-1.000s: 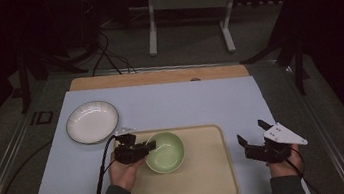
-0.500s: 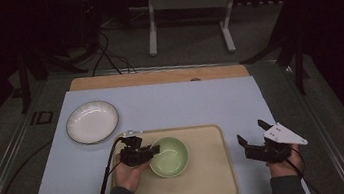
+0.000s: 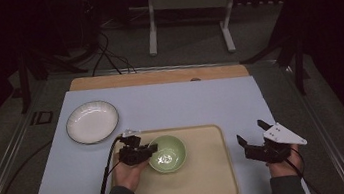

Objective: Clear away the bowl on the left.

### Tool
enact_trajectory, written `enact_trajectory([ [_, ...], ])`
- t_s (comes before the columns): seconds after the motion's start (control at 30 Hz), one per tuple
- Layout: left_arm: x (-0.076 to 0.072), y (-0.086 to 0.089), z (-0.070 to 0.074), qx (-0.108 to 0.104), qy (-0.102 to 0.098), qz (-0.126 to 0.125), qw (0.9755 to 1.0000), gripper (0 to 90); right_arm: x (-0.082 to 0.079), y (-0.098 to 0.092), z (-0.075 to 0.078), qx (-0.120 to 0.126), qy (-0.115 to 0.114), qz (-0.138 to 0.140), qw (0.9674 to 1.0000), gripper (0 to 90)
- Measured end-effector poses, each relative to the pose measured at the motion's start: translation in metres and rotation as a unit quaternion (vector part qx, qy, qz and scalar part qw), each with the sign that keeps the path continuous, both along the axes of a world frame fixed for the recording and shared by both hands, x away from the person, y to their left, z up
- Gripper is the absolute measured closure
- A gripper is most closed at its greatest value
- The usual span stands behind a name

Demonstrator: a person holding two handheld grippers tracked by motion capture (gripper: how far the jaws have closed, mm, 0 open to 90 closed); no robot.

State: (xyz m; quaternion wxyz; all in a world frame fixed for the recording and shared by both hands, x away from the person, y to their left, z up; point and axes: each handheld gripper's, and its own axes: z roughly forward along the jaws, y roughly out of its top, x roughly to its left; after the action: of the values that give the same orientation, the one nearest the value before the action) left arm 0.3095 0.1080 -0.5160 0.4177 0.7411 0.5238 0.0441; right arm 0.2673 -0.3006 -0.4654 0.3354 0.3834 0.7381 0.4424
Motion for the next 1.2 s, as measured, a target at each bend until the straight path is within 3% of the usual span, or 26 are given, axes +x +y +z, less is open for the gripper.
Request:
enact_trajectory([
  [0.3, -0.002, 0.007, 0.013, 0.018, -0.032, -0.003, 0.9993, 58.0, 0.0, 0.0, 0.0, 0.0, 0.0, 0.0, 1.0, 13.0],
  [0.5, -0.005, 0.01, 0.024, 0.043, -0.064, -0.008, 0.997, 46.5, 0.0, 0.0, 0.0, 0.0, 0.0, 0.0, 1.0, 13.0],
  [0.67, -0.006, 0.017, 0.034, 0.066, -0.089, 0.004, 0.9938, 43.2, 0.0, 0.0, 0.0, -0.001, 0.0, 0.001, 1.0, 13.0],
  [1.03, -0.01, 0.04, 0.055, 0.073, -0.122, 0.013, 0.9897, 39.2, 0.0, 0.0, 0.0, 0.0, -0.001, 0.002, 1.0, 13.0],
  [1.2, -0.014, 0.049, 0.062, 0.088, -0.14, 0.026, 0.9859, 36.5, 0.0, 0.0, 0.0, 0.0, 0.0, 0.001, 1.0, 13.0],
])
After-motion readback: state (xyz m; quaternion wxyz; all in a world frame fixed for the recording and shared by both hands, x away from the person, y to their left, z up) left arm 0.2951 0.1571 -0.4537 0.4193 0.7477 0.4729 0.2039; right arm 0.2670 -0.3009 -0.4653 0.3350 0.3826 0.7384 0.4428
